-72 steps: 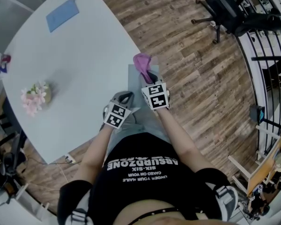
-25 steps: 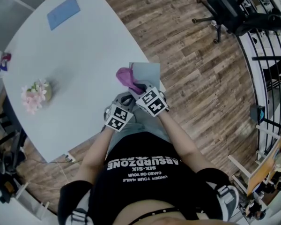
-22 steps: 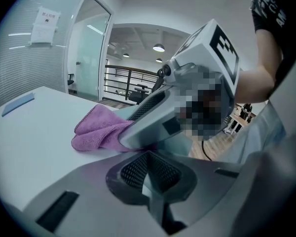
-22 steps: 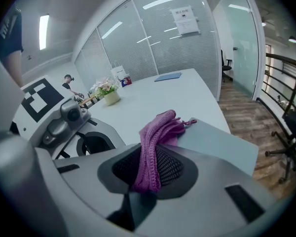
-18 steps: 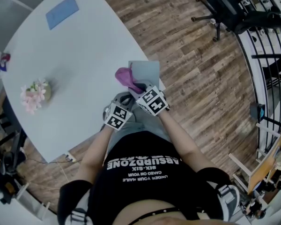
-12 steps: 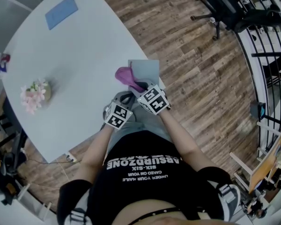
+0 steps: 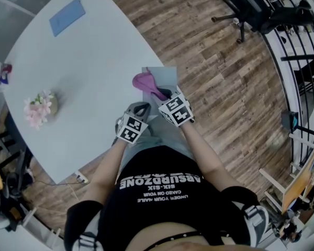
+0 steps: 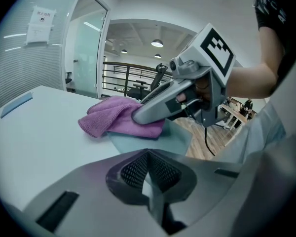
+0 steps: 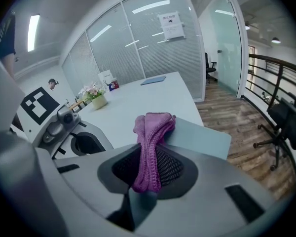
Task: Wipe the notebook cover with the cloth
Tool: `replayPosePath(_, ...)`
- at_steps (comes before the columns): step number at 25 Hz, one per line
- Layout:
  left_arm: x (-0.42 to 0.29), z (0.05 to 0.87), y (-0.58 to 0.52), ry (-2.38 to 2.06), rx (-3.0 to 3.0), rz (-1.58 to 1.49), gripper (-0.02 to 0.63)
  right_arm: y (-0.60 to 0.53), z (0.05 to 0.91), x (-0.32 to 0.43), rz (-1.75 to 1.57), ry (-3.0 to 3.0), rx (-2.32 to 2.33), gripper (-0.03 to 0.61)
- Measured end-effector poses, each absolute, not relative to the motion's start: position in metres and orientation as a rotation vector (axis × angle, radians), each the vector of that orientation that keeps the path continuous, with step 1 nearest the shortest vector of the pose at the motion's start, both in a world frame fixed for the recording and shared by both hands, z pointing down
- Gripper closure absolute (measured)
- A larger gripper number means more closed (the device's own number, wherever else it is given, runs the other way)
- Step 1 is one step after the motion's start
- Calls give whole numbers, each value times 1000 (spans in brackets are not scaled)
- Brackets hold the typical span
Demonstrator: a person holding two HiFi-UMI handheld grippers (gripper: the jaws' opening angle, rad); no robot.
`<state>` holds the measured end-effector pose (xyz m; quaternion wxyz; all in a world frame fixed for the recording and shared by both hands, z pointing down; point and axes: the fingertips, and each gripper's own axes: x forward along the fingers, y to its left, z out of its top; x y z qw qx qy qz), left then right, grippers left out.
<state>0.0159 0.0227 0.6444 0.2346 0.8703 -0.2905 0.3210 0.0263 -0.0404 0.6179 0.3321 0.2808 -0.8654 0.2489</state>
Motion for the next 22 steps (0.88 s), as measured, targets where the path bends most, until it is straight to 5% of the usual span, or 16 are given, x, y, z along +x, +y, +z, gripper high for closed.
replayPosePath(22,16,643,22,-787,2376,889,597,-61,620,134,864,-2171,1094,491)
